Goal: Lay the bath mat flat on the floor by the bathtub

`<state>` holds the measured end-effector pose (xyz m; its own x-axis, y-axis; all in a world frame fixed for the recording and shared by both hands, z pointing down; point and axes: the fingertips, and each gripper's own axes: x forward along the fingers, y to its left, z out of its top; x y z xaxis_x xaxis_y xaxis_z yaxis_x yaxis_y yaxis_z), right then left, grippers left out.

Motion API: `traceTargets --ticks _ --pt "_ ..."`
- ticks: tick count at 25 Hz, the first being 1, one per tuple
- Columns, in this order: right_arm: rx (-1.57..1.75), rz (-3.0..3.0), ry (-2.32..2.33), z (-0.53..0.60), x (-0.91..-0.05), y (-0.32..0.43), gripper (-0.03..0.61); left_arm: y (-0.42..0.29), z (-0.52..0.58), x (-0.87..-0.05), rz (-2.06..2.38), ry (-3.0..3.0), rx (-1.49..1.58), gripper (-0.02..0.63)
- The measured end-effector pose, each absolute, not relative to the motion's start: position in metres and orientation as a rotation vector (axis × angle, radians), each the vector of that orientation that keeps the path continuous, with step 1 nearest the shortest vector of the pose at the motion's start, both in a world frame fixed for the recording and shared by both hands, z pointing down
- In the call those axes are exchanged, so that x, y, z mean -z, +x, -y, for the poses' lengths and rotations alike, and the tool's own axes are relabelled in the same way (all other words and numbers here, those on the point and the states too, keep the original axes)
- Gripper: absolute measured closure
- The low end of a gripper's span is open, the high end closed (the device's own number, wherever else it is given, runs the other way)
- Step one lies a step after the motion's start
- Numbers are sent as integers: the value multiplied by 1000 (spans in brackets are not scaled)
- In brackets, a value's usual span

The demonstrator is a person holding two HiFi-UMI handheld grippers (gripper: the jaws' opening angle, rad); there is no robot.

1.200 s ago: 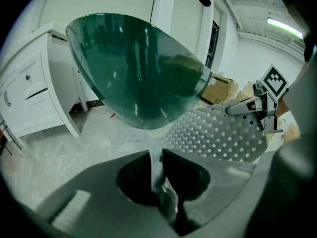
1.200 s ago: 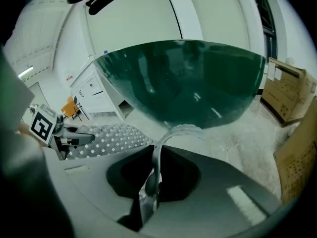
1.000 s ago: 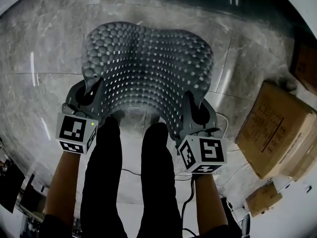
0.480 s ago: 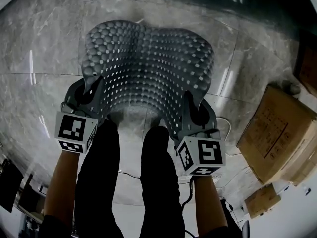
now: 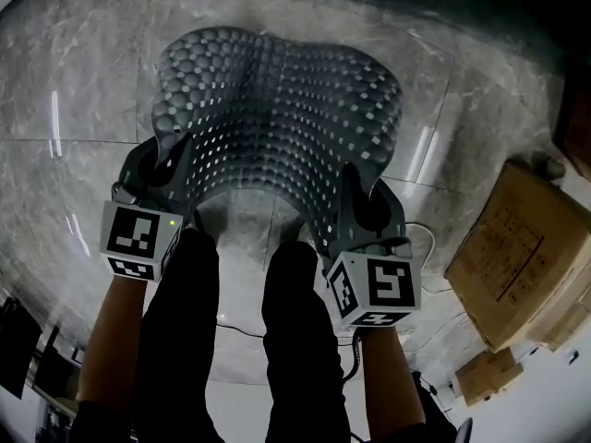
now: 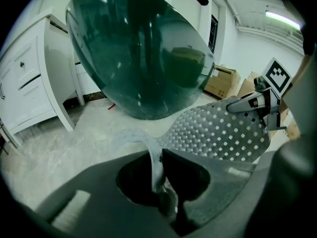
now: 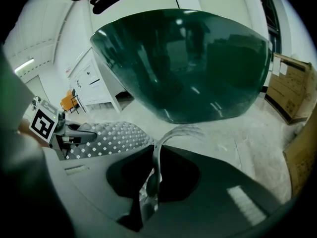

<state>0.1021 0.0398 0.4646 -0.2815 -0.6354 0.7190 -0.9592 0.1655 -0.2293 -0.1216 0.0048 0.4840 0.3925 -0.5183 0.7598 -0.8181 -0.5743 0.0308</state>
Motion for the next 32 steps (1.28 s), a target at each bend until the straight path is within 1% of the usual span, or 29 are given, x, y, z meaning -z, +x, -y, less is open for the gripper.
traceTargets --ticks 8,21,32 --pt "-917 1990 1480 -48 -478 90 529 -132 -16 -501 1161 2244 -1026 586" --pt "-894 1950 1476 -57 -504 112 529 -146 -16 -523 1170 2253 -1078 586" --pt "-889 1881 1502 -66 -540 138 529 -173 -18 -552 1169 2239 -1139 586"
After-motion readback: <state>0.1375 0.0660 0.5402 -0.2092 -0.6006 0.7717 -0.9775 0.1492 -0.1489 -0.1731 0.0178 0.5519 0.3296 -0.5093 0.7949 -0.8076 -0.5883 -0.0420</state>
